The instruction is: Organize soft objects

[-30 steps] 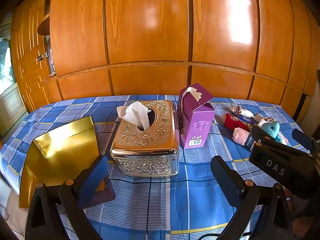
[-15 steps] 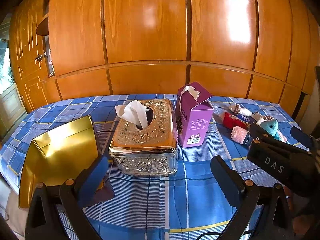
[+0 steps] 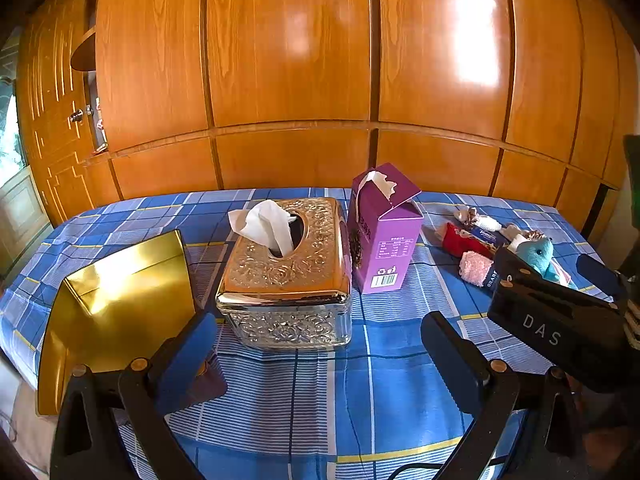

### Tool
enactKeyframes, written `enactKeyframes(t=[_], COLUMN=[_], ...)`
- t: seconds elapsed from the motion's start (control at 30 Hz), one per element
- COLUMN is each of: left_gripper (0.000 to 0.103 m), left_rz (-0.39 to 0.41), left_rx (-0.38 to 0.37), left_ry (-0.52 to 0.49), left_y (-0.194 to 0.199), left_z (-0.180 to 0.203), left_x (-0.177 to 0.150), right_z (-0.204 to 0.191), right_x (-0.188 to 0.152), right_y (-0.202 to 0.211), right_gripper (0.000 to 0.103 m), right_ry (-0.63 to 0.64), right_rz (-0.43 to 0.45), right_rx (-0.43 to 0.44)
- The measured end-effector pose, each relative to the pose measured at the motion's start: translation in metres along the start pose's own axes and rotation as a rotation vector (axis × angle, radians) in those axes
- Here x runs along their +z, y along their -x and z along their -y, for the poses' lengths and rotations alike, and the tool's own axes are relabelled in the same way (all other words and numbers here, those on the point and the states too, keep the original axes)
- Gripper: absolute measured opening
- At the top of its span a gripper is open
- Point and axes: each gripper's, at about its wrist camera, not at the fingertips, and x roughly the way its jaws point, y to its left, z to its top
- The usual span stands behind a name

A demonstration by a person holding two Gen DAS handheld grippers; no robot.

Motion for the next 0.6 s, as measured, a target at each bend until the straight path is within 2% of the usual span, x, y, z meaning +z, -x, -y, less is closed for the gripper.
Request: enactKeyframes(t=[0.6], left_gripper=[0.103], left_rz=[-0.007], left_rx=[-0.011], left_ry=[-0.007], left_y=[0.0016], left_z=[0.0029], left_x=[-0.0017], right_z=[0.0035], right_x=[-0.0011], right_y=[-0.0003], right_gripper=[0.103], right_ry=[-0.009], right_rz=[-0.001], right_rx=[-0.002])
